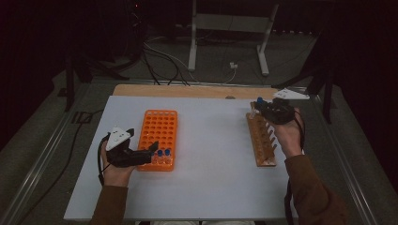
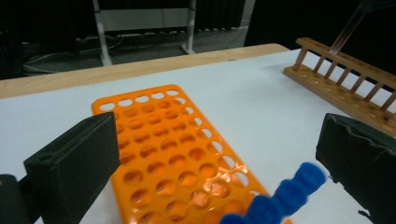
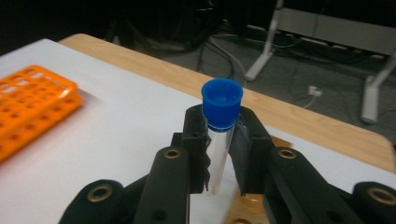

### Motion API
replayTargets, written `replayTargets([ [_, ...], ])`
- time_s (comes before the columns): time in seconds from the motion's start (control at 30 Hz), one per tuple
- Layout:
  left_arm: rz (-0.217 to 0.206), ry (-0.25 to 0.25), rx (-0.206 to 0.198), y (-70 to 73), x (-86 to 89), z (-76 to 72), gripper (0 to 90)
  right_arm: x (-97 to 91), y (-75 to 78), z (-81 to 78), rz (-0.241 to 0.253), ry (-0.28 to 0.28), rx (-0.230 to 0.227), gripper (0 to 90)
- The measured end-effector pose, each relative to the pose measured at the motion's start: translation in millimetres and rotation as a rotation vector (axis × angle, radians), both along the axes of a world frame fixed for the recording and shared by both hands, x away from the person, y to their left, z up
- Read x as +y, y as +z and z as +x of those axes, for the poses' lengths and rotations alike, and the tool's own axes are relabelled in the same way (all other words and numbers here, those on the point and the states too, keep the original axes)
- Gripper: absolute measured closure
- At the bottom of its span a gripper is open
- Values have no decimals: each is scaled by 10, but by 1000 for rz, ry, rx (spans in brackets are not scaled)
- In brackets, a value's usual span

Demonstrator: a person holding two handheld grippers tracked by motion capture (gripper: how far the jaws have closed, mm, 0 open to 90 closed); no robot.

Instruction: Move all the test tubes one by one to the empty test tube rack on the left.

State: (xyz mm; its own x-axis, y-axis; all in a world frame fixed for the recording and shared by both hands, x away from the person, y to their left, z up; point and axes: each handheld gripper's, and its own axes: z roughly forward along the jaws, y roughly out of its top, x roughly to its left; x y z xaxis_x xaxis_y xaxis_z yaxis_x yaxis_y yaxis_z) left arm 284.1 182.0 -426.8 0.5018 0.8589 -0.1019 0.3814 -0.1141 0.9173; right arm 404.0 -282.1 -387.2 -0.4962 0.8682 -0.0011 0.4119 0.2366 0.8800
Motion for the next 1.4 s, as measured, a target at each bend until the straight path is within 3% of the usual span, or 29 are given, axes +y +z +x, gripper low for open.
replayTargets([
  [0.27,47,-31,11,98,-253,88,6,211,24,-33,28,59,35,768],
  [0.67,35,-66,14,218,-587,210,6,475,68,-114,51,143,65,767],
  [0.93,38,-107,19,247,-823,270,12,671,129,-193,57,206,64,767],
  [1.4,71,-129,28,240,-1157,342,42,1031,246,-368,54,326,57,767],
])
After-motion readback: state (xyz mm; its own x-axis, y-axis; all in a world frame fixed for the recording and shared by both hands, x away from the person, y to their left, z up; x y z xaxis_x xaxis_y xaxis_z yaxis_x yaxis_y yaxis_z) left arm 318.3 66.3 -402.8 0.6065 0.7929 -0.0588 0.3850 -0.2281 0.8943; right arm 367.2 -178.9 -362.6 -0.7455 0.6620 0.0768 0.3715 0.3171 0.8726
